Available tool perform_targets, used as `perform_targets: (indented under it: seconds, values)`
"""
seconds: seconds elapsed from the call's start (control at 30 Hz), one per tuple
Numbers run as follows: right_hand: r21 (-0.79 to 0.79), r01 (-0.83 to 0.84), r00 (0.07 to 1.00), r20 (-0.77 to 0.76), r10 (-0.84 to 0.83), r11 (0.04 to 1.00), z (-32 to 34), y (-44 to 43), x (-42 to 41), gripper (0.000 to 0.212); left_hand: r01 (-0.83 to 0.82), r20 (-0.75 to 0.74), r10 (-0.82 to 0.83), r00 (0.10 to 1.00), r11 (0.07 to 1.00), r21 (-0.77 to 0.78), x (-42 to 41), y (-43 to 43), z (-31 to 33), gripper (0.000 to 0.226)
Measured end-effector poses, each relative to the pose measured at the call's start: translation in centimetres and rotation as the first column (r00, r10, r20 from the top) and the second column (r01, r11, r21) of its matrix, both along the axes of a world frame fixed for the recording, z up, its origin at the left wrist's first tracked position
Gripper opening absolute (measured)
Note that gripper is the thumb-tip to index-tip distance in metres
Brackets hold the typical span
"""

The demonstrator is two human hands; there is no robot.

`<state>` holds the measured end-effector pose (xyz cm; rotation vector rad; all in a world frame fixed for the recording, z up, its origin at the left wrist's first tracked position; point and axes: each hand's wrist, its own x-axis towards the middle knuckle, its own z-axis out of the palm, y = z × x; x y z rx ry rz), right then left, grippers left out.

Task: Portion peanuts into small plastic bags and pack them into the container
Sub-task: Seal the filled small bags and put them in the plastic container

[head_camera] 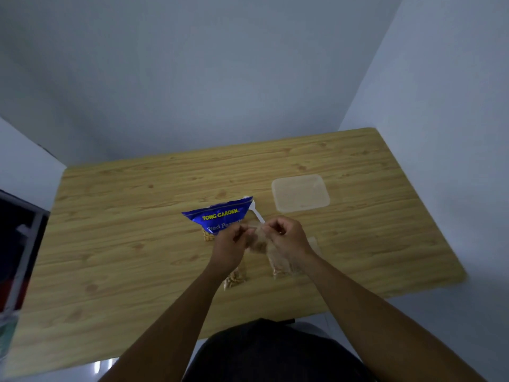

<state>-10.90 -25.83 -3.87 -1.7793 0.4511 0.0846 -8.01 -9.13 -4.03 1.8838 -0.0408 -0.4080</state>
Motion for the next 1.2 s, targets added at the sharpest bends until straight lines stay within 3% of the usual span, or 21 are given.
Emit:
perform_targets:
  seconds: [0.13,0.23,0.3,0.4,0.53,0.67,0.77,0.9,0.97,1.1,1.2]
  values:
    - [0.125,-0.068,0.985,-0.15,0.087,0.99,-2.0,0.4,-0.9,0.011,-0.098,-0.151,0.089,0.985,0.993,-0.058,-0.8,0.7,-0.7,0.013]
    - [0.102,-0.12,0.96,-0.24,0.142,0.987,-3.3,0.9,-1.7,0.007,-0.131,-0.218,0.116,0.969,0.99,-0.055,-1.3,1.4,-1.5,0.012]
    - [0.058,-0.133,0.945,-0.295,0.145,0.989,-4.1,1.3,-2.0,0.007,-0.094,-0.165,0.1,0.981,0.995,0.043,-1.7,2.2,-2.3,0.008]
    - [-0.08,-0.195,0.916,-0.371,0.152,0.978,-4.7,1.9,-2.2,0.013,-0.001,0.053,-0.017,0.998,0.945,0.327,-2.4,3.8,-3.7,0.014]
    - [-0.245,-0.277,0.901,-0.401,0.163,0.929,-5.0,2.7,-2.0,0.017,0.039,0.23,-0.19,0.954,0.843,0.536,-4.2,5.3,-5.1,0.024]
    - [-0.324,-0.244,0.934,-0.332,0.132,0.914,-4.4,3.9,-1.9,0.01,0.151,0.213,-0.37,0.904,0.744,0.651,-5.9,5.7,-5.8,0.028]
    - [-0.402,-0.289,0.945,-0.263,0.192,0.869,-4.1,4.3,-2.1,0.036,0.196,0.209,-0.454,0.866,0.693,0.694,-6.6,6.3,-6.8,0.04]
    - [-0.492,-0.49,0.872,-0.3,0.388,0.72,-4.7,4.4,-3.0,0.02,0.281,0.144,-0.637,0.757,0.517,0.809,-6.5,7.5,-9.4,0.054]
    - [-0.499,-0.536,0.844,-0.328,0.424,0.681,-4.9,4.3,-3.4,0.02,0.256,0.147,-0.61,0.779,0.523,0.813,-6.2,7.3,-8.7,0.045]
    - [-0.522,-0.428,0.903,-0.222,0.367,0.738,-5.2,2.7,-3.8,0.018,0.221,0.205,-0.583,0.786,0.575,0.788,-5.7,6.2,-5.7,0.034]
    - [-0.589,-0.19,0.981,-0.143,0.131,0.785,-5.2,0.3,-4.0,0.024,0.164,0.24,-0.595,0.767,0.543,0.823,-5.3,5.6,-5.2,0.028]
